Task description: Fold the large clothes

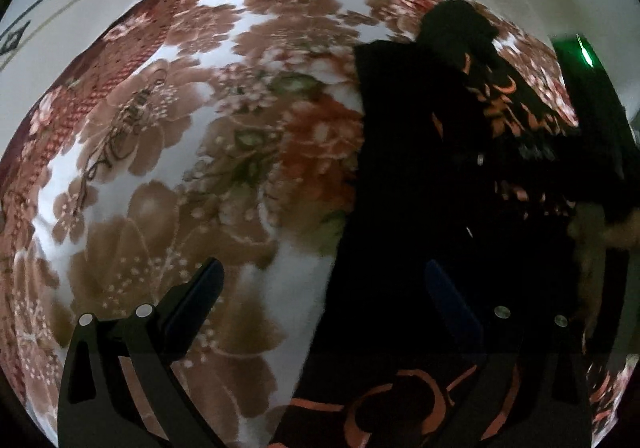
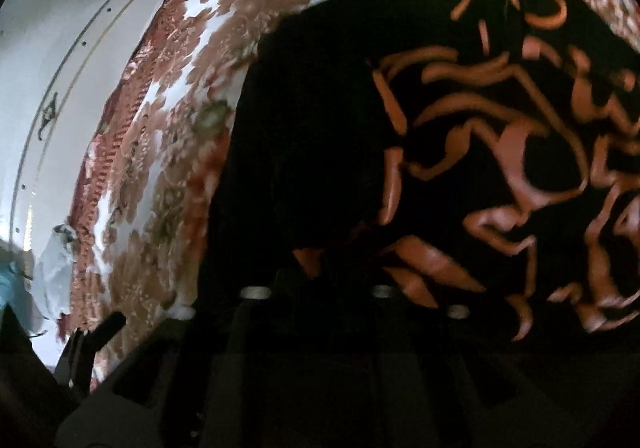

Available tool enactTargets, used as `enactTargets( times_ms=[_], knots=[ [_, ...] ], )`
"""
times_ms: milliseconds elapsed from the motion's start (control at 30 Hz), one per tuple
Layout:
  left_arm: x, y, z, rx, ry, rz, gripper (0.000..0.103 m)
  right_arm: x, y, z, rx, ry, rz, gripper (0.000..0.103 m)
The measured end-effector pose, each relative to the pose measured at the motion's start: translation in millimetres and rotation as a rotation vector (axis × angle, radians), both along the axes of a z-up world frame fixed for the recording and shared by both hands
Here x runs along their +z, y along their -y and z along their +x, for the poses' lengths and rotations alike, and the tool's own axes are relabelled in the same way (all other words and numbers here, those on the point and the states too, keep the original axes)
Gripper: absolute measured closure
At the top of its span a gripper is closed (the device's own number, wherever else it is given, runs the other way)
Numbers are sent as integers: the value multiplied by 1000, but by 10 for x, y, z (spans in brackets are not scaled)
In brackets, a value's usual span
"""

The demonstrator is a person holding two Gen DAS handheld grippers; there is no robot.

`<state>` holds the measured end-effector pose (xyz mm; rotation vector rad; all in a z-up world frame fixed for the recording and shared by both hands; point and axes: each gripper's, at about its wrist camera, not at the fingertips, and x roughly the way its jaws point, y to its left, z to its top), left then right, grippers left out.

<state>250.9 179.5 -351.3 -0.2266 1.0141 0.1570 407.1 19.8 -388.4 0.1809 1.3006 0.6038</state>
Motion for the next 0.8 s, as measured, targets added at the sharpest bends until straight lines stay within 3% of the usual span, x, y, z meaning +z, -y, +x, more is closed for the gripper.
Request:
enactTargets(
  times_ms=[33, 67, 167, 267, 367, 500, 567, 633, 700, 733, 767, 800],
  knots=[
    [25, -34, 18, 10, -1, -7, 5, 18, -13, -23, 11, 7, 14, 35],
    [61, -68, 40, 20, 1, -14, 5, 46, -37, -57, 25, 19, 16, 29],
    [280, -141, 159, 29, 37, -10, 5, 277, 83, -94, 30, 36, 69, 26],
    [420, -100, 376, -8, 68, -7, 5, 585, 488, -12, -26, 107, 27, 13],
    [478, 48, 779, -94, 86, -93, 5, 750, 1020, 153, -84, 176, -93, 13],
    [390, 237, 1303, -167, 69, -162, 5, 714, 1640, 351, -150, 222, -295, 13],
    [296, 367, 1495, -220, 27, -157, 5, 666, 2036, 437, -200, 246, -402, 12],
    [154, 588, 1707, -295, -28, -92, 5, 601, 2359, 486, -252, 255, -474, 12],
    [77, 708, 1808, -323, -35, -60, 6, 503, 2714, 521, -315, 226, -499, 12],
    [52, 728, 1838, -337, -46, -74, 15, 439, 2879, 534, -349, 197, -486, 12],
    [13, 760, 1876, -357, -66, -103, 39, 377, 3011, 540, -376, 170, -473, 12],
    [-38, 798, 1916, -364, -105, -101, 46, 318, 3109, 549, -392, 143, -461, 12]
  ],
)
